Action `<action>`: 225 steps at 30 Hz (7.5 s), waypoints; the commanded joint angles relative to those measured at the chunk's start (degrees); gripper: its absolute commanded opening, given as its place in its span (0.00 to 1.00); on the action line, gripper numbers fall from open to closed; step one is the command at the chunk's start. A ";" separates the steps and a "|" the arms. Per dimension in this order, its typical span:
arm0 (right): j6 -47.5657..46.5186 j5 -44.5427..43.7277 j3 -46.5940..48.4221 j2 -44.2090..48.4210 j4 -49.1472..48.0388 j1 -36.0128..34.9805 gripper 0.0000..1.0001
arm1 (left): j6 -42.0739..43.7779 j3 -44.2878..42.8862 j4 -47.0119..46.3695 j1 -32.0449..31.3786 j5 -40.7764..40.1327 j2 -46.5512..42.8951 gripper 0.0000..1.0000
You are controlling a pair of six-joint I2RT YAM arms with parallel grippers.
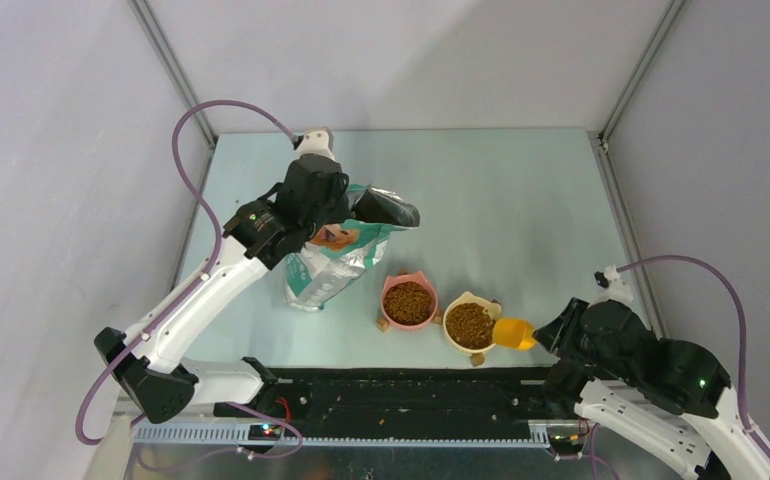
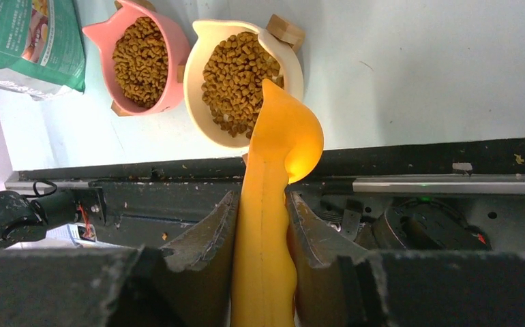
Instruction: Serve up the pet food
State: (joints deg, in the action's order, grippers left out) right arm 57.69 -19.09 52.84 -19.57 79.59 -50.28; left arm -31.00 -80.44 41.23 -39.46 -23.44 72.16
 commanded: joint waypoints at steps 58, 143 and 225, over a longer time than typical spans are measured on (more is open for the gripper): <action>-32.95 1.36 63.79 -80.91 -14.26 -2.89 0.00 | 1.19 0.58 3.15 0.79 -4.44 -3.15 0.00; 19.58 52.57 -13.23 -34.82 -102.68 28.49 0.00 | 1.81 0.77 2.89 0.80 -2.98 -2.87 0.00; 24.70 44.23 -16.39 -32.37 -106.00 22.31 0.00 | 0.43 1.31 2.06 0.84 -0.48 -4.38 0.00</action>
State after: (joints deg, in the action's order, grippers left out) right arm 79.00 26.35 37.30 -50.50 -16.91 -26.61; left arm -31.00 -79.48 41.71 -39.29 -22.22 70.06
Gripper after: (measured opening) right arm 0.312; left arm 0.005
